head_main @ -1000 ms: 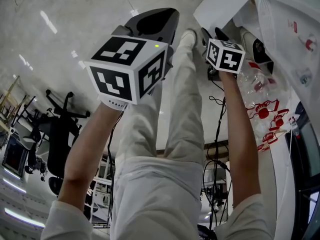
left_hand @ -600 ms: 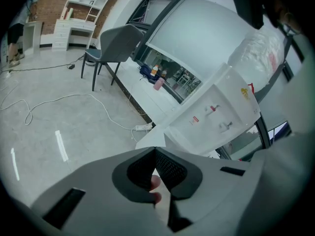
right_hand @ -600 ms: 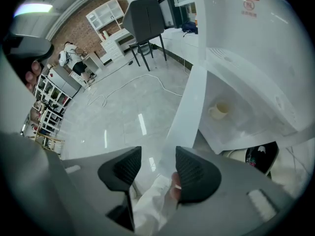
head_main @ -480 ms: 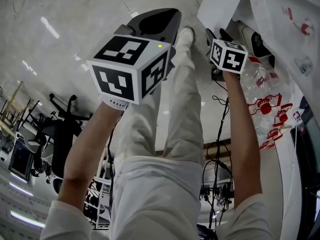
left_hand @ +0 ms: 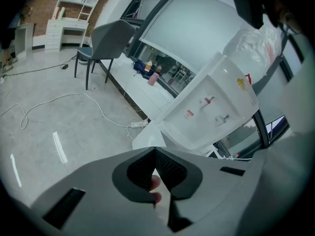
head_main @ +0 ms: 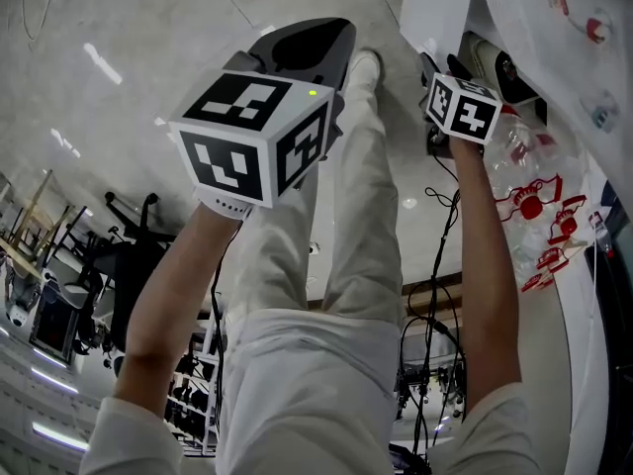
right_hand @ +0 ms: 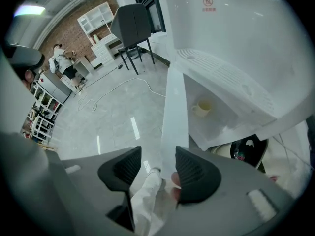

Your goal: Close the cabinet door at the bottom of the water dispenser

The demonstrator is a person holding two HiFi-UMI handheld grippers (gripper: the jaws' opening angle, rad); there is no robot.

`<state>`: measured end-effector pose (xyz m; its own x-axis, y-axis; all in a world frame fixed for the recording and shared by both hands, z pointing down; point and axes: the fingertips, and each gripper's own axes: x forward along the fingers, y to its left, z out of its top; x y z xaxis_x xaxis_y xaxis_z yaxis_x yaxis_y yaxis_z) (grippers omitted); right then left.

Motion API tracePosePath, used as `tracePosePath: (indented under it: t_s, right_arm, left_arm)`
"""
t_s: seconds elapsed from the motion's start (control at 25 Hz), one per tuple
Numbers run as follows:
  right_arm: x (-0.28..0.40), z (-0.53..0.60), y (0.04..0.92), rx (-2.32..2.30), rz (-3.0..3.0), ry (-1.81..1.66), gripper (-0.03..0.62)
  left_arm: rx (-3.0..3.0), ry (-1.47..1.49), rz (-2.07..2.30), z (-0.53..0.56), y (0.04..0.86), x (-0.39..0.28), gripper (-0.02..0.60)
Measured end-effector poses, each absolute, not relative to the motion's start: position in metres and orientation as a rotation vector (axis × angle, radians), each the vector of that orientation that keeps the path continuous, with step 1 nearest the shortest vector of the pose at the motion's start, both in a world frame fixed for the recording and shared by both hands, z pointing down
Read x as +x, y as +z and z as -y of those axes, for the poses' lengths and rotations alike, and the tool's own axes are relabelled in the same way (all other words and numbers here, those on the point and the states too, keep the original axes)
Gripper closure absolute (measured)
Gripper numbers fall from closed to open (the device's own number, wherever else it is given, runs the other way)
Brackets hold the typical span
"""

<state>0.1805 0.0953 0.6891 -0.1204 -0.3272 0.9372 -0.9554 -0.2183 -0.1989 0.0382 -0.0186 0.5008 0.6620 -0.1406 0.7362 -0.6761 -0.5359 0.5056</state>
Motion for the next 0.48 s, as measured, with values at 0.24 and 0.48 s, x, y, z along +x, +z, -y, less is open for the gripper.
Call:
tracePosePath:
  t_s: [0.24,0.48]
  right_arm:
    - [0.203,-0.100,0.691,1.602,1.411,1.343,0.375]
    - [0.221,-0.104,0.690,1.637,1.381,1.319,0.375]
  left_arm:
    - [2.056,0.829,0.611,0.014,0.502,0.052,0.575]
    - [2.057,0.837,0.606,0.013,0.503,0.058,0.574]
